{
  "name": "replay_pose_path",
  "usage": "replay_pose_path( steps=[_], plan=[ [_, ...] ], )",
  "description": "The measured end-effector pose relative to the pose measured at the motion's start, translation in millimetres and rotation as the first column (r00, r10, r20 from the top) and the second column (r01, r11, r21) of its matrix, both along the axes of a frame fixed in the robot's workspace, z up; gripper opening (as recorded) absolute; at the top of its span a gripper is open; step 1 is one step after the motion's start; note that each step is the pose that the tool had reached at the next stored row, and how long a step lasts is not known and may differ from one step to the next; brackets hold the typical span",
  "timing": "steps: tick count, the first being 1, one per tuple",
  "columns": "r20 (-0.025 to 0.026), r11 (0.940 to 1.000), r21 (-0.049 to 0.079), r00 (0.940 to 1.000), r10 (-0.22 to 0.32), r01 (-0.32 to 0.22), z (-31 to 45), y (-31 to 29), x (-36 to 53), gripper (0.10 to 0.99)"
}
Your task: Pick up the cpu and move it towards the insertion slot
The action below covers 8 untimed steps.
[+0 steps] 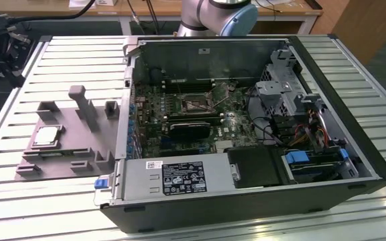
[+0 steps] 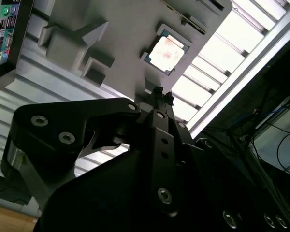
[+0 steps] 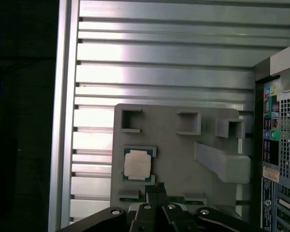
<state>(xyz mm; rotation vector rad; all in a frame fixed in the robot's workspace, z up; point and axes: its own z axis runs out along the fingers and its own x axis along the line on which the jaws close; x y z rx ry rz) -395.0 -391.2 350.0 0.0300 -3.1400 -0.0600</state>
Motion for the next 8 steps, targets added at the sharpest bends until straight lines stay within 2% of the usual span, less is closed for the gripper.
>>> replay_pose_path(
  steps=[8],
  plan=[
    [0.0, 1.0, 0.0, 1.0, 0.0, 0.0, -10.2, 0.0, -0.1, 0.106]
  ],
)
